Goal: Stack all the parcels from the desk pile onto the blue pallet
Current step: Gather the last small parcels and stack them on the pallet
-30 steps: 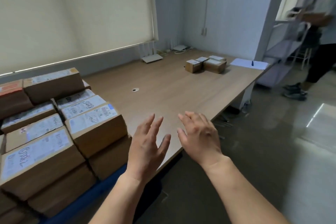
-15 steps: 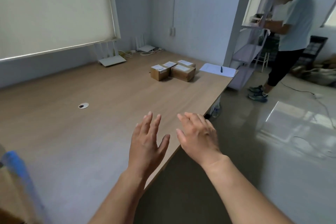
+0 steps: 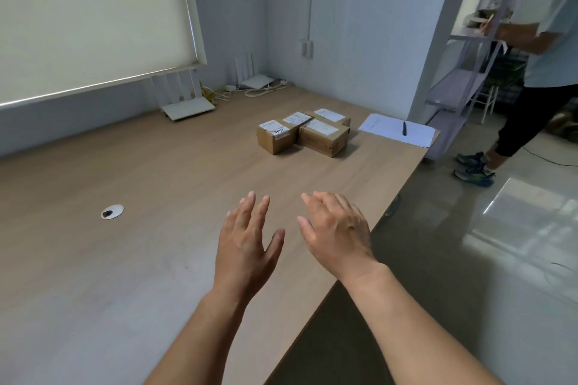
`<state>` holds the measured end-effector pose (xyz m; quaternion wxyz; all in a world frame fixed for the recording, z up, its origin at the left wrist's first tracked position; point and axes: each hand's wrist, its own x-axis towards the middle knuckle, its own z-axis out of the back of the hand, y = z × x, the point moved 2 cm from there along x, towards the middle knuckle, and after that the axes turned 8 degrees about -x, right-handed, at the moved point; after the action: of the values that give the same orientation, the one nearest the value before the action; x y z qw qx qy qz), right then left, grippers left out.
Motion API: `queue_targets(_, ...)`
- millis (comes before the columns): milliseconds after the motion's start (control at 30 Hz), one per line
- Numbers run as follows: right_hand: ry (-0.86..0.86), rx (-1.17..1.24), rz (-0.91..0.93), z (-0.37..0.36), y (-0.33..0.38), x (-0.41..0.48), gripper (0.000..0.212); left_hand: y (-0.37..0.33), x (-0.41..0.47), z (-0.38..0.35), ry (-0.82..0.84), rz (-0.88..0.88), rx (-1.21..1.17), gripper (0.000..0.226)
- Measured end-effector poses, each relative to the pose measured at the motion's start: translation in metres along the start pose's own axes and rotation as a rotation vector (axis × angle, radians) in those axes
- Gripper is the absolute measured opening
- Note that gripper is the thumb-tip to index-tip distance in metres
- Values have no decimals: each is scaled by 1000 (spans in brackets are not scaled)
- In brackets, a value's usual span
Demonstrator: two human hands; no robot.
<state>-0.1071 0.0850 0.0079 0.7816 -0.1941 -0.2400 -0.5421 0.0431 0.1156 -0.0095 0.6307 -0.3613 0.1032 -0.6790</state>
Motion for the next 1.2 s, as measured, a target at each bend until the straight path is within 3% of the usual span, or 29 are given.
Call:
queue_targets(267,36,97,109,-75,-43,80,37,27,78,-47,-96,133,111,73)
queue_targets(600,148,219,303,-178,-138,181,39,10,199,-135,-149,351,177,75)
queue_targets(767,208,259,362,-215,-177,220,38,5,240,-162,-87,453,223,62)
queue_targets(1200,410,322,348,-296,-191,301,43,50,316,-175,-77,613,207,60)
